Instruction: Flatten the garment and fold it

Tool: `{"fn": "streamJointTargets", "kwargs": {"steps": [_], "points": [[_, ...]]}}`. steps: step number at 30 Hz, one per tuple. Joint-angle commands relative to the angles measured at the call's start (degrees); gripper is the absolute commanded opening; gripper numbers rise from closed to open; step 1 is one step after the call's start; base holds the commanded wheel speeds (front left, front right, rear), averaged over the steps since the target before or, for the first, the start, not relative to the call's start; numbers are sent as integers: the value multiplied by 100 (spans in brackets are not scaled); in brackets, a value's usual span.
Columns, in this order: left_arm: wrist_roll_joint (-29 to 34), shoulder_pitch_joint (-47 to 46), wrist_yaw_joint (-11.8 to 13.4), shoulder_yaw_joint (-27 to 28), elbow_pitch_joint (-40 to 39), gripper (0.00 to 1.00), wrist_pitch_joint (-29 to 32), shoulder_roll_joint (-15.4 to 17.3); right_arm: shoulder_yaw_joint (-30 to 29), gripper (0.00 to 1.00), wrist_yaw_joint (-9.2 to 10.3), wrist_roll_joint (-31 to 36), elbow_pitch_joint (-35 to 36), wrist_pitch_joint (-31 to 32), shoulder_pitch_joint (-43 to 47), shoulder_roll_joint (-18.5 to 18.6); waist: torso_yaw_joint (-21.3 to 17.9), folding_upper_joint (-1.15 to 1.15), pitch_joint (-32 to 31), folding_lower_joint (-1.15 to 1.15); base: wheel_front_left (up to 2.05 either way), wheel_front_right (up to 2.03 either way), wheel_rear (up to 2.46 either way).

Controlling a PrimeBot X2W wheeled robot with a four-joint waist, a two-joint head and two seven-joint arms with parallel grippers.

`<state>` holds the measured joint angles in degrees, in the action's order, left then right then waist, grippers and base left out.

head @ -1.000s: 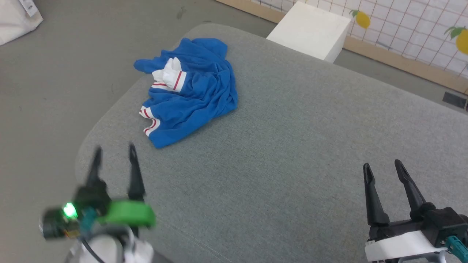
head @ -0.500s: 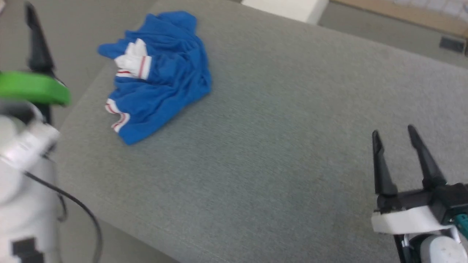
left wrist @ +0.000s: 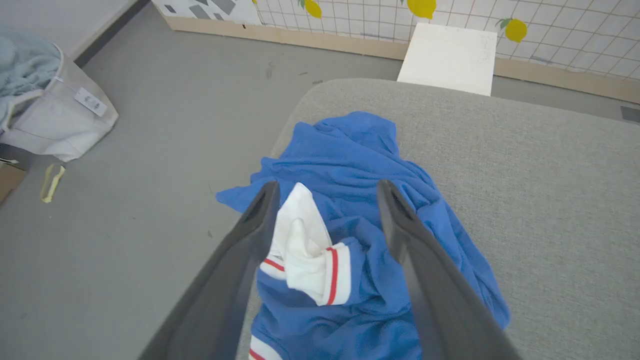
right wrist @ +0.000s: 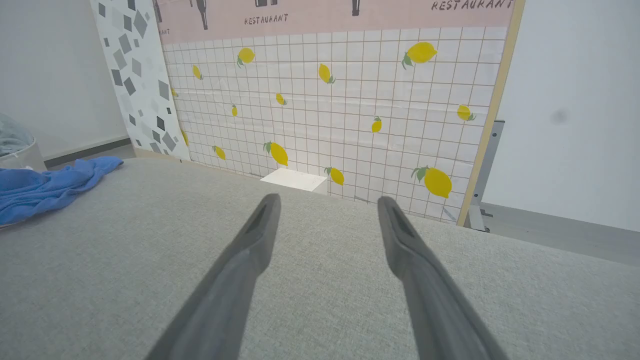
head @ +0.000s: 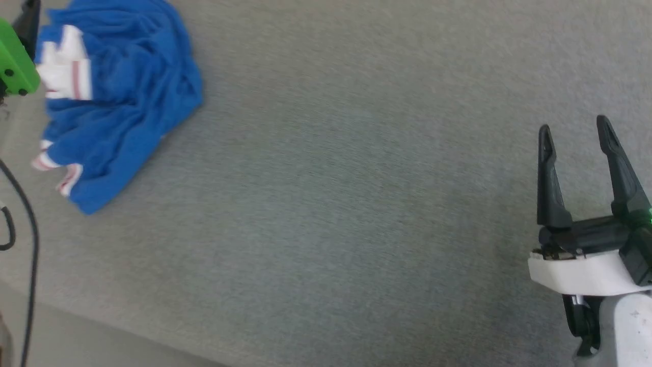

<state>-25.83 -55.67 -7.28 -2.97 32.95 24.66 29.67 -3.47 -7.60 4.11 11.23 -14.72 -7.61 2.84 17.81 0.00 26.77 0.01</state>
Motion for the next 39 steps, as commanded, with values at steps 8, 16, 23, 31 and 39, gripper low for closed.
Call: {"fn": "streamJointTargets", "kwargs": {"steps": [8, 16, 23, 31, 39], "points": [[-1070, -155, -20, -905, 370, 100, 1612, 813, 103, 100, 11, 49, 296, -28, -345, 4, -958, 0, 927, -1, 0, 0, 0], [-1639, 65, -20, -1483, 800, 100, 2258, 987, 149, 100, 11, 15, 285, -28, -451, 4, -1117, 0, 1046, -1, 0, 0, 0], [-1737, 178, -20, -1898, 1101, 0, 1912, 1007, 192, 100, 11, 40, 188, -28, -445, 4, -1073, 0, 825, -1, 0, 0, 0], [-2067, -186, -21, -1931, 884, 0, 953, 1307, 135, 100, 11, -82, 24, -28, -317, 4, -945, 0, 4, -1, 0, 0, 0], [-1801, -694, -21, -2836, -172, 0, 433, 1580, 103, 100, 11, -350, -178, -28, 57, 4, -814, 0, -978, -1, 0, 0, 0]]}}
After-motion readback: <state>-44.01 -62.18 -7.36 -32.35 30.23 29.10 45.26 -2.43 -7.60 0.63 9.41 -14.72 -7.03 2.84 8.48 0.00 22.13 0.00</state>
